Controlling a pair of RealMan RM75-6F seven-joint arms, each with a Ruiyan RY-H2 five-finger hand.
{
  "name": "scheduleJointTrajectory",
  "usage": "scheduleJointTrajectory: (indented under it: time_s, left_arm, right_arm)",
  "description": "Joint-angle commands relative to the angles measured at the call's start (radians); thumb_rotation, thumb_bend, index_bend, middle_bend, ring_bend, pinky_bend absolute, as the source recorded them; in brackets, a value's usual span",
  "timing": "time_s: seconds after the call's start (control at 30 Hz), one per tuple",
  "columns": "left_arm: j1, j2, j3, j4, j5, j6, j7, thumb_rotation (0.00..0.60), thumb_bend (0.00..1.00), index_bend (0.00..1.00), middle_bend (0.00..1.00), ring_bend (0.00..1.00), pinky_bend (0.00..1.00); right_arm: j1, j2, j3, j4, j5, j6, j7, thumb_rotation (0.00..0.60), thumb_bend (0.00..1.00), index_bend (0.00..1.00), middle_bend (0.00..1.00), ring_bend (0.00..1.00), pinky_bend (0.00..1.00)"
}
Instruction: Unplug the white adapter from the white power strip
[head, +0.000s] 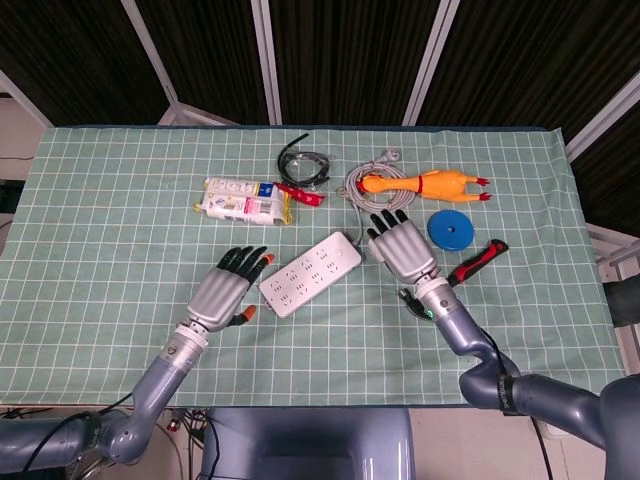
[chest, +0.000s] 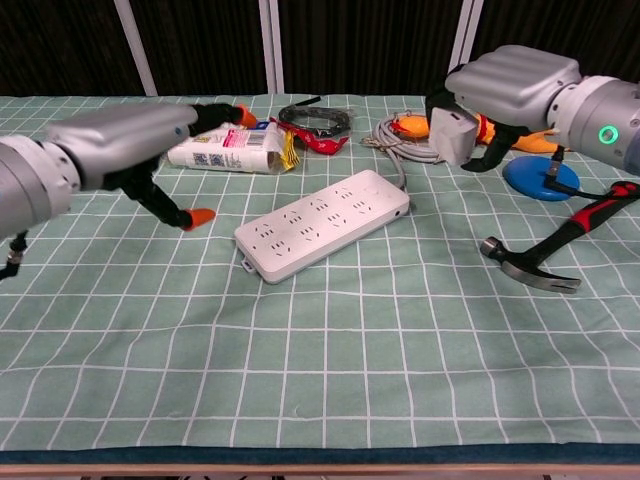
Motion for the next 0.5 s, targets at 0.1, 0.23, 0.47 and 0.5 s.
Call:
scheduleJointTrajectory:
  time_s: [0.1, 0.23, 0.47, 0.5]
  left_arm:
    - [0.086, 0.109, 0.027, -0.086, 0.072, 0.095, -0.068, 0.600, 0.16, 0.03, 0.01, 0.00, 0.09]
    - [0.148, 0.163, 0.069, -0.104, 0.133, 0.160, -0.107, 0.600, 0.16, 0.03, 0.01, 0.00, 0.09]
    - [0.298, 0.223, 0.132, -0.107, 0.205, 0.312, -0.255, 0.600, 0.17, 0.03, 0.01, 0.00, 0.09]
    - [0.317, 0.232, 0.141, -0.104, 0.214, 0.328, -0.277, 0.600, 0.17, 0.03, 0.01, 0.00, 0.09]
  right_arm:
    - [-0.058, 0.062, -0.021, -0.121, 0.140, 0.030, -0.143, 0.600, 0.49, 0.00, 0.02, 0.02, 0.15]
    - [-0.093, 0.080, -0.028, -0.188, 0.176, 0.097, -0.183, 0.600, 0.39, 0.00, 0.00, 0.00, 0.12]
    - [-0.218, 0.129, -0.090, -0.289, 0.067, 0.258, -0.070, 0.600, 0.38, 0.00, 0.00, 0.00, 0.06]
    - [-0.243, 0.138, -0.107, -0.296, 0.038, 0.284, -0.036, 0.600, 0.38, 0.00, 0.00, 0.00, 0.05]
